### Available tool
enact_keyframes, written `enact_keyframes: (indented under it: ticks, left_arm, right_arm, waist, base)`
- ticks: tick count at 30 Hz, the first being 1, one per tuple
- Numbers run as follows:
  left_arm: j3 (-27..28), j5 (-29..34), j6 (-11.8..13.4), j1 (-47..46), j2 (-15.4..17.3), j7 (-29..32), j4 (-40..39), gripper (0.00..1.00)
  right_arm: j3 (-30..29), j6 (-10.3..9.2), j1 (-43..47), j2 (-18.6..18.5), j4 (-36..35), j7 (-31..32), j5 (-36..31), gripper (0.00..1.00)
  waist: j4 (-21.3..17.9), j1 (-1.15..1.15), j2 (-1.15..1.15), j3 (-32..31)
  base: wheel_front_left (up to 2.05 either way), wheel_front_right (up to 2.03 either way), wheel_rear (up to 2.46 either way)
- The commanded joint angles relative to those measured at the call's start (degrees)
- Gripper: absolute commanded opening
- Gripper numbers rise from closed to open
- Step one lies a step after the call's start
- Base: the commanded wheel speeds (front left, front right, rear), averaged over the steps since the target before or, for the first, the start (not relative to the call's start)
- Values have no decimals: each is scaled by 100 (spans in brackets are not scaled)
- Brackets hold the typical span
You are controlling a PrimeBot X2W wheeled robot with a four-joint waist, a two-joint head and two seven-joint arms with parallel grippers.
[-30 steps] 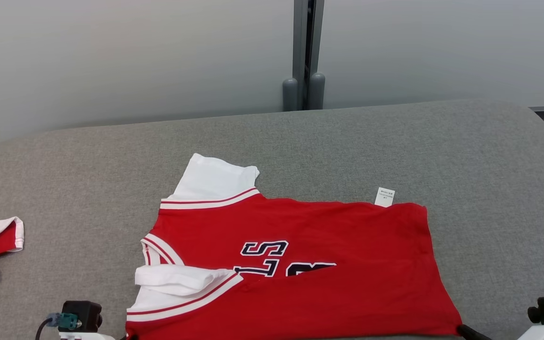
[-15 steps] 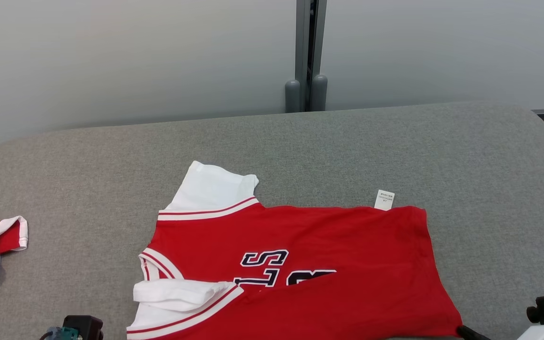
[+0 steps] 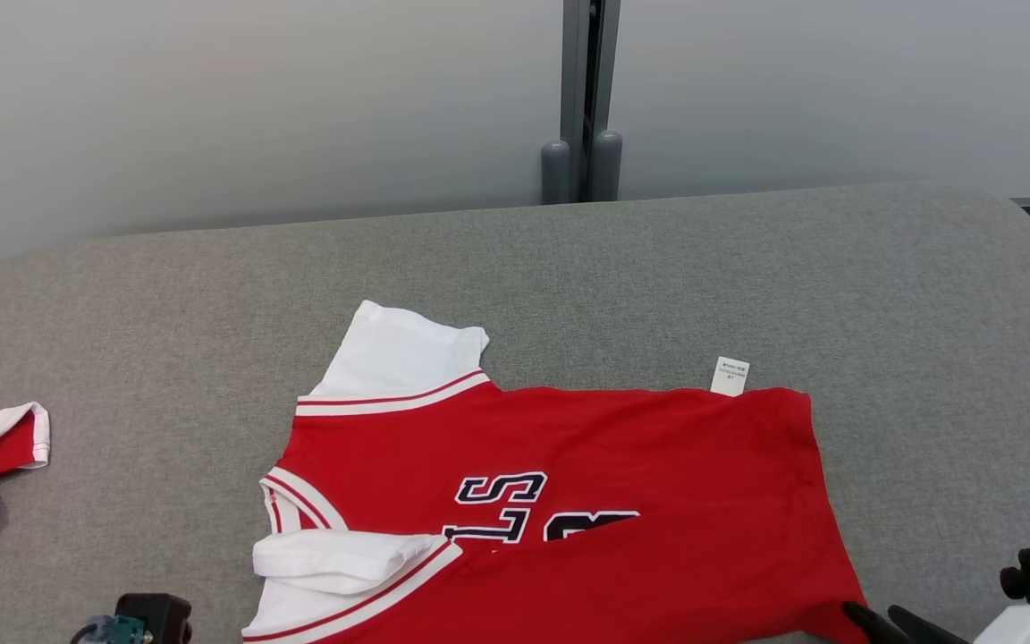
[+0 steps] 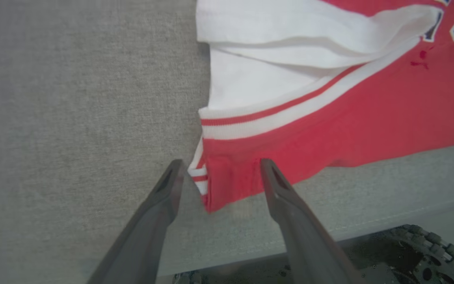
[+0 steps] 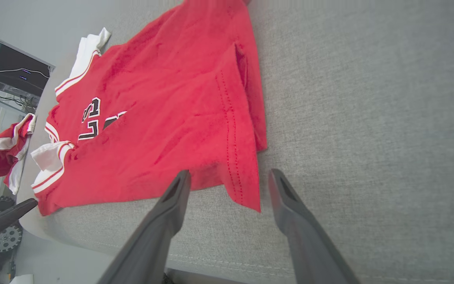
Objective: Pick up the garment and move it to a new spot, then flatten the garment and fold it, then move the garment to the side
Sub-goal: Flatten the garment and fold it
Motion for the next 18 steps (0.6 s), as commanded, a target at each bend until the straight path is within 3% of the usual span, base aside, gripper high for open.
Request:
enact_keyframes:
  ticks: [1, 9, 18]
  left_arm:
    - [75, 32, 58, -121, 66, -54, -47, 100]
    - [248, 176, 164, -171, 207, -322, -269, 100]
    - [535, 482, 349, -368, 143, -1004, -435, 100]
  right_arm:
    - [-163, 3, 80, 47, -127, 86, -123, 100]
    - [-824, 3, 224, 341, -723, 334, -619, 100]
    - [-1349, 3, 124, 733, -1263, 355, -1253, 100]
  waist:
    - [4, 0, 0, -3]
    - [19, 0, 0, -77]
    - [29, 0, 0, -138]
  base:
    - [0, 0, 0]
    - [0, 0, 0]
    - [0, 0, 0]
